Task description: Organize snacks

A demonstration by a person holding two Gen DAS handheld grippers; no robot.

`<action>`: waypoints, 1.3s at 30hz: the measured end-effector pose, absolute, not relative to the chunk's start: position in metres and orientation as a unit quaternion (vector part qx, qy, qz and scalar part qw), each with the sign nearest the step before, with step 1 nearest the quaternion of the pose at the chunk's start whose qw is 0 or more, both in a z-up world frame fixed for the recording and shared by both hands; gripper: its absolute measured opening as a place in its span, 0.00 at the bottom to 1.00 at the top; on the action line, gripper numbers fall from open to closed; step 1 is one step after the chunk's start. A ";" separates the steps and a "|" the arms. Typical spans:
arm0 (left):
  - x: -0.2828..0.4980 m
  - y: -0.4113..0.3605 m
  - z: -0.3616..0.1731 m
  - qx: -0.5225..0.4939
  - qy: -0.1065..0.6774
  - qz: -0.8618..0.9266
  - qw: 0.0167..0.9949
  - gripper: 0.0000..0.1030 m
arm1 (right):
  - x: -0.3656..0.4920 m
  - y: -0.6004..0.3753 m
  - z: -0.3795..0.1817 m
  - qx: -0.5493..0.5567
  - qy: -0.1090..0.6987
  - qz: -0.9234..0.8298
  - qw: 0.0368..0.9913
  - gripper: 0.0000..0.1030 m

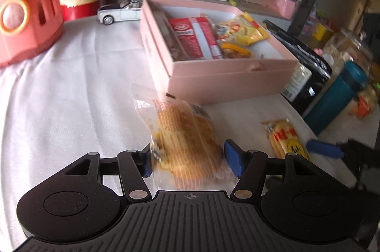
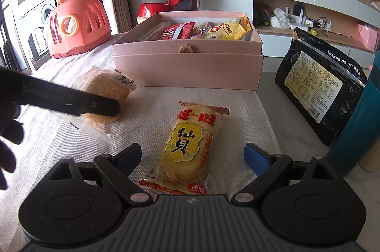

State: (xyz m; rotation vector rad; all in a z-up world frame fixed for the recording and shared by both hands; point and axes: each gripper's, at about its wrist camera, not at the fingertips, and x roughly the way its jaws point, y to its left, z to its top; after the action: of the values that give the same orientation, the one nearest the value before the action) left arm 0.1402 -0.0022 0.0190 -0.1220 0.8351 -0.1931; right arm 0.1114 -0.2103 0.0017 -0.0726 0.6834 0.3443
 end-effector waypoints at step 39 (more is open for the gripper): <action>0.055 0.027 0.021 -0.075 0.379 -0.115 0.915 0.58 | 0.140 -0.186 0.020 -0.071 0.389 0.162 0.904 0.57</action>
State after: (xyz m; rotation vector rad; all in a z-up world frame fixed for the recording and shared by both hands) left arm 0.0553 0.0266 0.0214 -0.1540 0.7808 -0.2362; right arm 0.1396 -0.1858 0.0198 -0.1471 0.8047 0.3352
